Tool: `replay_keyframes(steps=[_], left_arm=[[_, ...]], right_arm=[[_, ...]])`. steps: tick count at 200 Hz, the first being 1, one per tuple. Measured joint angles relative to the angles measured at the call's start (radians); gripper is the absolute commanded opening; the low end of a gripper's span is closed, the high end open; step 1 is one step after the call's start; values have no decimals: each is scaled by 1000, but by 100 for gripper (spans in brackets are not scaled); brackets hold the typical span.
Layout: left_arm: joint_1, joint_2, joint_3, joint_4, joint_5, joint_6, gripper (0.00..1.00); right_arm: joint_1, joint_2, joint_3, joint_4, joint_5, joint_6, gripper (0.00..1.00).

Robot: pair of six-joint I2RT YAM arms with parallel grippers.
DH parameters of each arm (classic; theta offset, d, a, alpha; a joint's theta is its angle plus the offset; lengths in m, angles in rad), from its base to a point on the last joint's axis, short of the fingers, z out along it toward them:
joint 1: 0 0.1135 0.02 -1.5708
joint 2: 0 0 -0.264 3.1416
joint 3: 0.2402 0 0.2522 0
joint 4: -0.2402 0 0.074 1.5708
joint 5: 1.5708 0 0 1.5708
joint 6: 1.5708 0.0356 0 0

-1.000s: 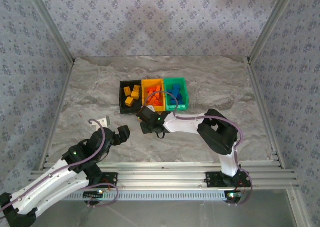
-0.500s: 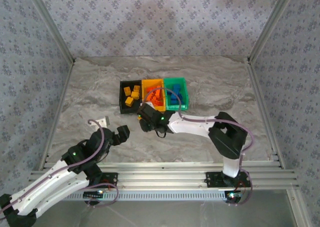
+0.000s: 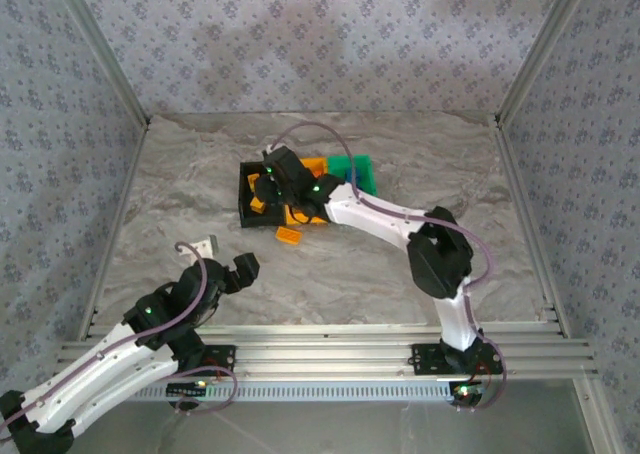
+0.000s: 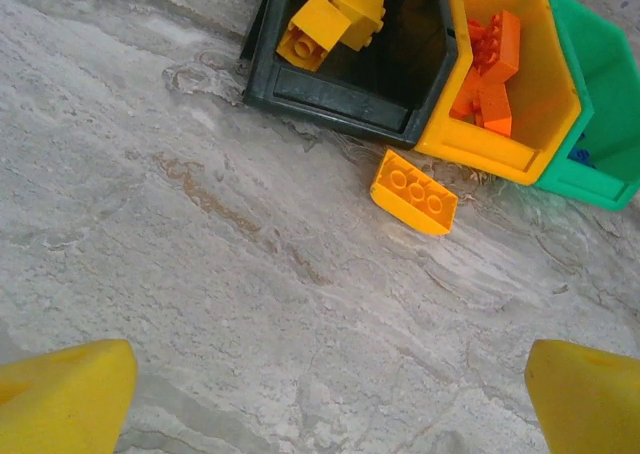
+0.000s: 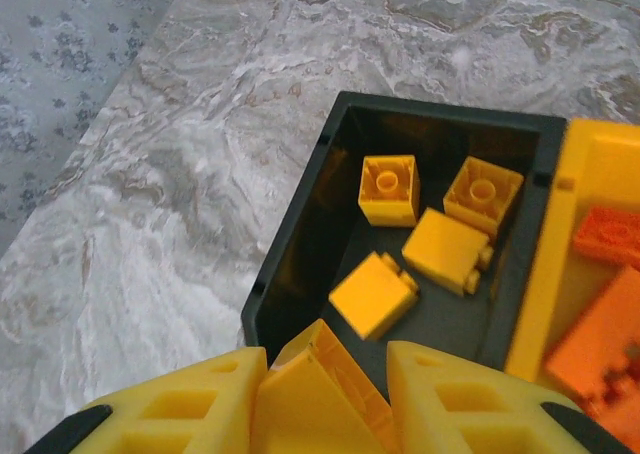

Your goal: Sort the legos into containers by color

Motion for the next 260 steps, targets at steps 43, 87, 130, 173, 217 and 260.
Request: replay_keyframes(steps=[43, 87, 130, 173, 217, 260], left_arm=[[0, 16, -7, 15, 6, -2, 100], [0, 70, -9, 63, 6, 2, 99], [32, 201, 23, 108, 53, 48, 100], [43, 581, 211, 198, 113, 180, 94], [17, 910, 321, 299, 89, 309, 94], [13, 1091, 361, 356, 50, 367, 93]], right_arm=[[-35, 167, 176, 1, -46, -16, 64], [-59, 174, 204, 40, -80, -20, 81], [-63, -44, -74, 146, -74, -17, 83], [-63, -390, -451, 271, -51, 8, 87], [-72, -622, -737, 307, -21, 32, 92], [-90, -767, -860, 301, 5, 41, 92]])
